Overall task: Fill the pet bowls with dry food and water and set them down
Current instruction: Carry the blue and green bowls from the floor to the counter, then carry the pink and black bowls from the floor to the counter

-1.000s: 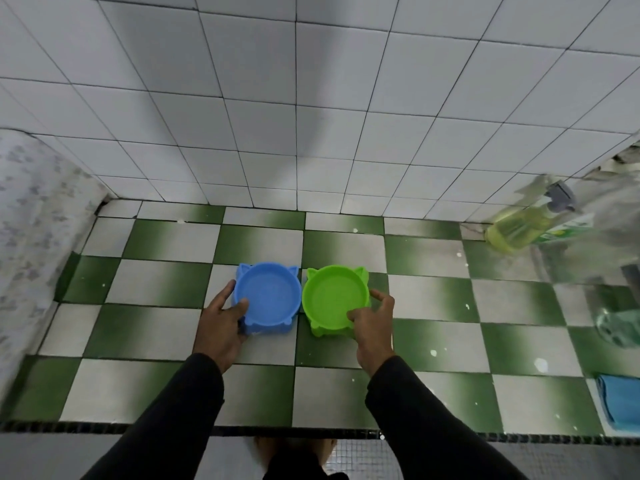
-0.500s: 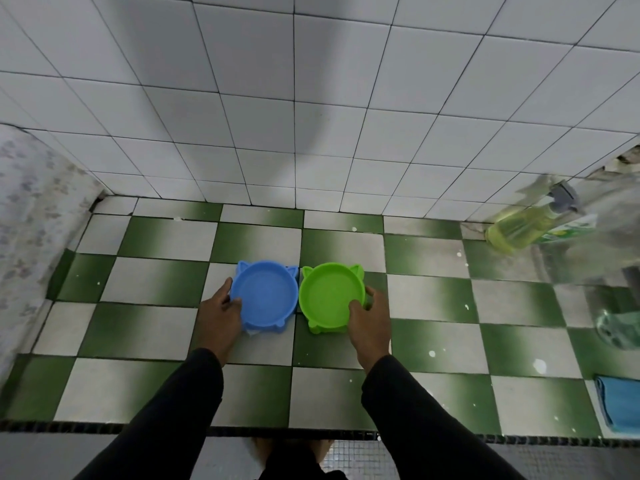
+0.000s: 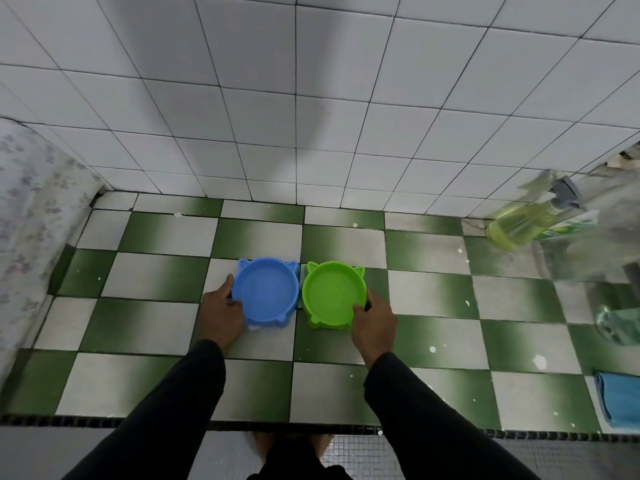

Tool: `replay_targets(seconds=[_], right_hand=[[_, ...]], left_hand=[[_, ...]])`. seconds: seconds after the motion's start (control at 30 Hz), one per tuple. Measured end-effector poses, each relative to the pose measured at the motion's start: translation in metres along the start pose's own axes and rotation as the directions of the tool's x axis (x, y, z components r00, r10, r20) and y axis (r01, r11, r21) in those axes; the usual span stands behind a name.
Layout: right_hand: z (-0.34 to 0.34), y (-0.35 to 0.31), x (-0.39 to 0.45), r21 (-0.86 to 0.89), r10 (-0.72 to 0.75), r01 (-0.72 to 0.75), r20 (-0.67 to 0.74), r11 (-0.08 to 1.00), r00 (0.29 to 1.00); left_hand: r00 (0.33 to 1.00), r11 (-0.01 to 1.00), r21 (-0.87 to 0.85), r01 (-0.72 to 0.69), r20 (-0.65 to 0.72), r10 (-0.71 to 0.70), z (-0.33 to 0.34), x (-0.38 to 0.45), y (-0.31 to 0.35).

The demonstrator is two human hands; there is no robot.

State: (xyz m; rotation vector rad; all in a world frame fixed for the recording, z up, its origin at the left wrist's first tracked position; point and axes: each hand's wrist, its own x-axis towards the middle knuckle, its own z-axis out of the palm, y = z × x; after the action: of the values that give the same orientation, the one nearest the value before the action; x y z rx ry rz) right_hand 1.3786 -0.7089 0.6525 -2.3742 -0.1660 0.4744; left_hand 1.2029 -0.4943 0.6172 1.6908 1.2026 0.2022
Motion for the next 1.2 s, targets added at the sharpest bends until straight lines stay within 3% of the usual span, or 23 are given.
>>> replay_targets(seconds=[0.13,0.3,0.5,0.67,0.8,0.87,1.0,1.2], right_hand=[[-0.004,0.000,-0.003,-0.009,-0.015,0.015,0.040,1.000,0.999],[-0.015,-0.005,-0.009,-0.041,-0.048,0.055,0.152,0.998,0.987],[-0.038,-0.026,-0.011,-0.250,-0.054,0.155,0.367,0.956,0.929],[-0.058,-0.047,-0.012,-0.483,-0.158,0.408,0.478,0.775,0.864],[-0.069,-0.067,-0.014,-0.552,-0.178,0.549,0.585,0.627,0.791],[-0.072,-0.079,-0.015,-0.563,-0.180,0.600,0.626,0.568,0.758],[-0.078,-0.109,-0.024,-0.527,-0.192,0.672,0.694,0.521,0.694],[-0.077,-0.171,-0.050,-0.445,-0.312,0.754,0.717,0.483,0.623]], left_hand=[[1.000,0.999,0.048,-0.003,-0.007,0.003,0.000,-0.006,0.009],[1.000,0.956,0.292,-0.001,0.017,-0.004,-0.006,-0.017,0.023],[0.994,0.854,0.510,-0.106,0.080,0.076,-0.019,-0.040,0.046],[0.993,0.771,0.630,-0.091,0.111,0.026,-0.036,-0.053,0.069],[0.974,0.692,0.706,-0.151,0.224,-0.016,-0.054,-0.064,0.087],[0.978,0.692,0.706,-0.149,0.207,0.000,-0.063,-0.071,0.098],[0.984,0.678,0.716,-0.168,0.165,0.071,-0.083,-0.087,0.114],[0.991,0.561,0.817,-0.131,0.109,0.072,-0.130,-0.108,0.132]])
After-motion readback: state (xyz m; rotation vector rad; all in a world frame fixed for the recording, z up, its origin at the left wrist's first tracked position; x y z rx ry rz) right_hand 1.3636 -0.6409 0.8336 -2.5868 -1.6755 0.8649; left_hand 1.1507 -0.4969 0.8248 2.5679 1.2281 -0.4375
